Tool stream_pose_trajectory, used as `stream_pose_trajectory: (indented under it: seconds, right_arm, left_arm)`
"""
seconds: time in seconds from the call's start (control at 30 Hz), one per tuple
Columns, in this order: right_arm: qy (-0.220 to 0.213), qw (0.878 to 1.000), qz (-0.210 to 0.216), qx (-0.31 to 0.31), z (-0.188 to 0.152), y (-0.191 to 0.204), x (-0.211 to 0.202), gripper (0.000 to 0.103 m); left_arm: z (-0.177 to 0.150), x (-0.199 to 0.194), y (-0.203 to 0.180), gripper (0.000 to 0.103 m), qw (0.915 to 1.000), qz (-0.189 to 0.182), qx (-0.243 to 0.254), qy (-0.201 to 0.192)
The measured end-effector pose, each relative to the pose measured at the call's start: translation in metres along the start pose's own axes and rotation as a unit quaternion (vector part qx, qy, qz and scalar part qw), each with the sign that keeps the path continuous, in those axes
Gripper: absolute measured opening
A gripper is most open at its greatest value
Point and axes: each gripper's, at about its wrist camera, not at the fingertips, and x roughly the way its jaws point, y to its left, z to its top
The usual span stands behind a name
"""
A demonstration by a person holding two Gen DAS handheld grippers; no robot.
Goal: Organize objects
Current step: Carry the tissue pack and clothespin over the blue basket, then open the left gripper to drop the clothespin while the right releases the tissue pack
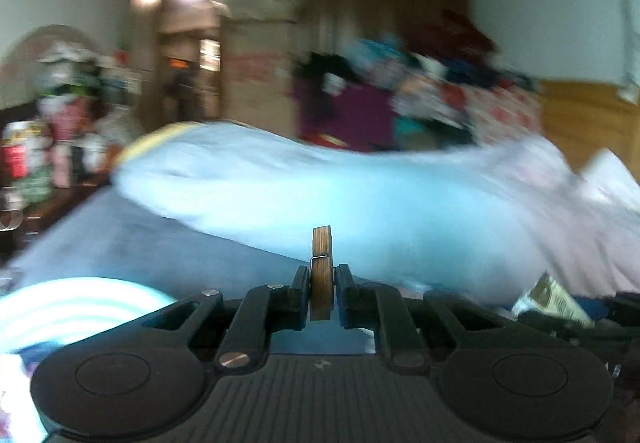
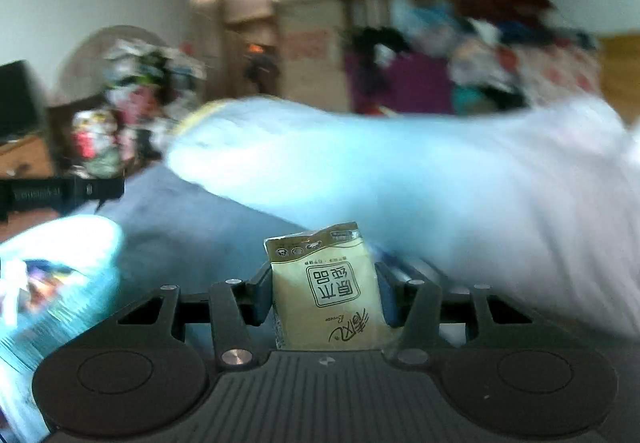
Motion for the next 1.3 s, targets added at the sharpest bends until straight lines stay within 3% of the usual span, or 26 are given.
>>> stream_pose_trajectory:
  seconds: [0.27,0.47,0.6,1.0,1.3]
  right_arm:
    - [0.016,0.99,0.096,-0.102,0.071,0.156,0.028,0.051]
    - [0.036,0.981,0.124,-0.146,0.086,0.245,0.041,0.051]
    - [0.046,0.975,0.133,-0.171,0.087,0.288,0.049,0.051]
    - [0.065,0.967,0.121,-0.214,0.074,0.334,0.059,0.051]
    - [0.08,0.964,0.138,-0.213,0.073,0.344,0.063,0.051]
  left_arm:
    - [0.008,-0.081,0.127,0.015,0.9882,0.132,-0.073,-0.025]
    - [0.0,-0.138,0.214,0.015,0.9766,0.18,-0.116,-0.023]
    - [-0.007,-0.157,0.245,0.015,0.9733,0.191,-0.126,-0.018]
    - [-0.034,-0.123,0.272,0.015,0.9732,0.18,-0.14,0.028]
    - [-0.038,-0.106,0.273,0.015,0.9736,0.178,-0.139,0.032]
